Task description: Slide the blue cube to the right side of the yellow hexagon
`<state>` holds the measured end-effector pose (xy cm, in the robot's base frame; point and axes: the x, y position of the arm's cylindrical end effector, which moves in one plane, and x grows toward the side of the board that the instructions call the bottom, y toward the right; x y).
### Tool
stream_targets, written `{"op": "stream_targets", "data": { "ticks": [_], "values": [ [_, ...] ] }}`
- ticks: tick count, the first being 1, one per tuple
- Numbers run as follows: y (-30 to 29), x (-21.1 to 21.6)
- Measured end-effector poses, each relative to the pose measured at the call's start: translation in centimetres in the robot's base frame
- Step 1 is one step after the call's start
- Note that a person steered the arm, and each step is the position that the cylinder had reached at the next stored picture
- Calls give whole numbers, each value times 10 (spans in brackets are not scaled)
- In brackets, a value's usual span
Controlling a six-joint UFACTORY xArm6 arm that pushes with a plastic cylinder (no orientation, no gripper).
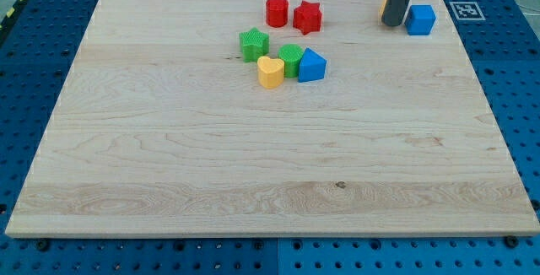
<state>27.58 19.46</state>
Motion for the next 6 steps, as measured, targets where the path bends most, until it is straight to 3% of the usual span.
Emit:
{"op": "stream_targets", "data": {
  "ticks": [2,3,5,6],
  "values": [
    [13,48],
    [32,52],
    [39,4],
    [41,4]
  ]
}}
